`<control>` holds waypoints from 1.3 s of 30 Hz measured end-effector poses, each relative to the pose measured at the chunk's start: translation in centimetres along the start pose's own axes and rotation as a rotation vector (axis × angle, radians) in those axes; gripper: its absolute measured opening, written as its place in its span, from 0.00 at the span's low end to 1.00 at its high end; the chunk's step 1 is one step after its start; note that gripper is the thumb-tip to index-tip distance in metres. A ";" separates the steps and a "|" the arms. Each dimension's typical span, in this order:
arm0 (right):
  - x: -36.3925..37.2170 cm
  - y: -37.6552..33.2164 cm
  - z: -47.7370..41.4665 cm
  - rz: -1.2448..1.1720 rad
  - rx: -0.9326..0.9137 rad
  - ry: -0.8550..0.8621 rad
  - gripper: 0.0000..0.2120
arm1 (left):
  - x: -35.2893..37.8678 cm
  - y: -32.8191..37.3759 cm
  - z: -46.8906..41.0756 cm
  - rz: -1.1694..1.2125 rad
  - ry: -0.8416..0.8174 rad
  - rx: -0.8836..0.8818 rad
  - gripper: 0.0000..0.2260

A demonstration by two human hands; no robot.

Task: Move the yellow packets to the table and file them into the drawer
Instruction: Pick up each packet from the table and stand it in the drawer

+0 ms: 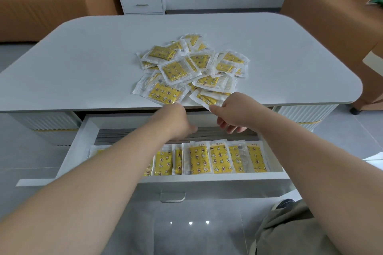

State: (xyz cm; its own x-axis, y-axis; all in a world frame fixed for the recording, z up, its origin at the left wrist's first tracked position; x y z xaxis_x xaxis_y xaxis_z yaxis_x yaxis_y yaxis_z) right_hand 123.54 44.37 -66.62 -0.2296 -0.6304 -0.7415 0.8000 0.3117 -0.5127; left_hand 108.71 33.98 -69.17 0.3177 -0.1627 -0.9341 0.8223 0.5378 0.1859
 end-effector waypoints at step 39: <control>-0.2 -2.8 0.8 -1.436 -0.159 0.200 0.17 | 0.5 -2.6 -0.5 1.308 0.021 -0.443 0.16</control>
State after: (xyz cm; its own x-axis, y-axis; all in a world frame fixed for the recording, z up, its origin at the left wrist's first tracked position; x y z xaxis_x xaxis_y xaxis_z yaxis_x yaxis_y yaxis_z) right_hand 121.80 43.06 -64.70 -0.8440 -0.3573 0.4000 -0.2452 -0.4062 -0.8803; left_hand 106.49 32.87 -70.23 0.7247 0.6699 -0.1613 -0.2847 0.5043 0.8152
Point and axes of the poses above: each hand's wrist, its own z-axis away from the middle knuckle, its own x-axis out of the palm, y = z × x, the point moved 1 cm from there along -z, towards the middle knuckle, and after that the axes turned 1 degree about x, right-handed, at the moved point
